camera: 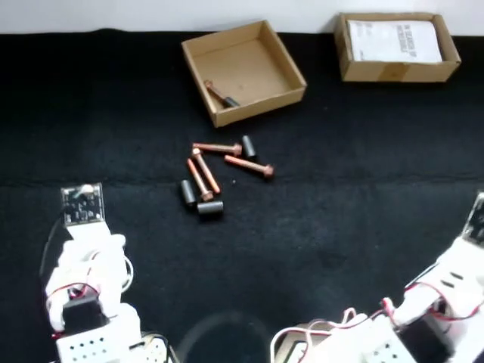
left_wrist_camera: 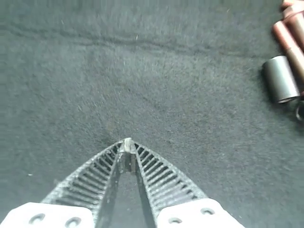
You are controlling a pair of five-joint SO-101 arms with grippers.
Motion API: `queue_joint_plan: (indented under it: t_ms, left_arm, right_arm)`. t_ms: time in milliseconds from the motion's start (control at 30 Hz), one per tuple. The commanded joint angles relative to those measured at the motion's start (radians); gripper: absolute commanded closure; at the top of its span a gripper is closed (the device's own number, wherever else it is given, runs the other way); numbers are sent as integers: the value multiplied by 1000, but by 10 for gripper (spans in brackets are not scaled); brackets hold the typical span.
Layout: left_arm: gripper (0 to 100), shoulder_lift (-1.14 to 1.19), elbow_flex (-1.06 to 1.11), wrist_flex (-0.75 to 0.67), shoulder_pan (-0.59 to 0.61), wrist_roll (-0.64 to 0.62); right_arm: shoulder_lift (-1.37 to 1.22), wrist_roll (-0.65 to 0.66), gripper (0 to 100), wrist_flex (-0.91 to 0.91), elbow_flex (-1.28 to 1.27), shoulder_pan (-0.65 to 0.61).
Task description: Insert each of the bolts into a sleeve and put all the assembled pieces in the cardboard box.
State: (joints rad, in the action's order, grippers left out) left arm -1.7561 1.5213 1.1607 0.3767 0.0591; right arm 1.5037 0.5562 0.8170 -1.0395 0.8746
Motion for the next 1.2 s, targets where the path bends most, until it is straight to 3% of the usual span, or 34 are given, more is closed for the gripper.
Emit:
queue_joint_plan:
  t_ms: [0,100,233,500,700,933,1167]
  left_arm:
    - [990,171,-185,8,-13,5]
    - [990,421,-395,9,-18,-8]
    - [990,799,-728,92,-44,-129]
    - [989,1438,-1342,543,-332,-176]
    - [990,1736,-1603,586,-489,-161]
    - [990,2000,-1794,585,-636,233]
    - [987,2181,-2020,592,-714,706]
  right_arm:
    - [154,14,991,-114,-174,5]
    - [236,14,991,-113,-285,-25]
    - [288,8,991,-113,-380,-73]
    - [306,-440,991,-117,-400,-111]
    - [306,-588,991,-117,-406,-127]
    - [306,-585,991,-119,-440,-125]
    - [306,-585,991,-119,-478,-125]
